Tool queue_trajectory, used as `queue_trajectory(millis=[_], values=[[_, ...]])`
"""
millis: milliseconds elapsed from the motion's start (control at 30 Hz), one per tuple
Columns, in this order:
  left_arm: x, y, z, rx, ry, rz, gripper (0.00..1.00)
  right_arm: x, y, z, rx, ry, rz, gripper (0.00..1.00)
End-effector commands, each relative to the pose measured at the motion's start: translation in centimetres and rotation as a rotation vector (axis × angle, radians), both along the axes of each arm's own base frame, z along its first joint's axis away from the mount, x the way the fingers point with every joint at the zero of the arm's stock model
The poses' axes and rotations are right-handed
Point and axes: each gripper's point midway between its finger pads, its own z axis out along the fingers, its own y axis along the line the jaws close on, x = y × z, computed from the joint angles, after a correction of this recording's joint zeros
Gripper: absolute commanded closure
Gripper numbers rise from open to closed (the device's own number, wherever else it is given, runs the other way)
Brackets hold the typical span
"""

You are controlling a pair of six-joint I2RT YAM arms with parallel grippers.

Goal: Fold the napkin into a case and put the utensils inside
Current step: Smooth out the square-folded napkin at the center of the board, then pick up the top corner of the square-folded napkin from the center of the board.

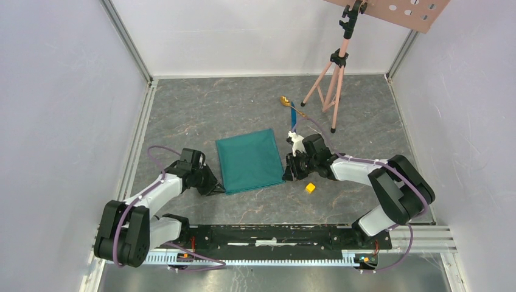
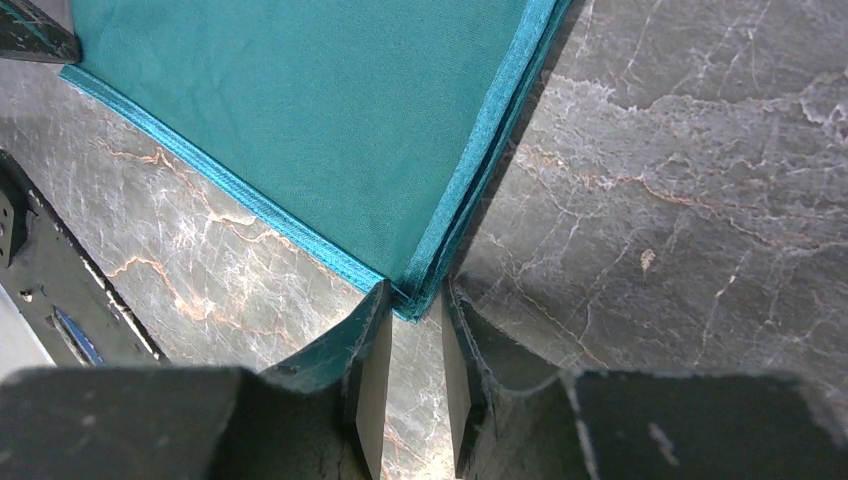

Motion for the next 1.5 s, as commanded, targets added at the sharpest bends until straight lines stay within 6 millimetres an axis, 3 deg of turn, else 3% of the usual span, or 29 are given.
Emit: queue_trajectory(millis=[0, 367, 700, 1033, 1200, 1467], values=[[-0.3, 0.2, -0.1, 0.007, 0.026, 0.050, 0.82, -0.3, -0.9, -0.2, -0.047, -0.012, 0.000, 0.70], [0.2, -0.1, 1.1, -0.013, -0.008, 0.045, 0.82, -0.1, -0.6, 0.3, -0.044, -0.022, 0.003, 0.69], [0.7, -0.3, 2.8, -0.034, -0.066, 0.044, 0.73, 1.3, -1.8, 1.4, -0.152, -0.093, -0.003, 0.58], [0.9, -1.0, 3.6, -0.078, -0.088, 0.021, 0.63, 2.8, -0.6, 4.1, -0.221, -0.247, 0.034, 0.46], [1.0, -1.1, 3.8, -0.084, -0.092, 0.016, 0.62, 1.6, 1.0, 3.9, -0.116, -0.143, -0.003, 0.45], [0.8, -1.1, 3.8, -0.082, -0.087, 0.005, 0.62, 0.4, 1.1, 3.0, -0.048, -0.014, -0.139, 0.53]])
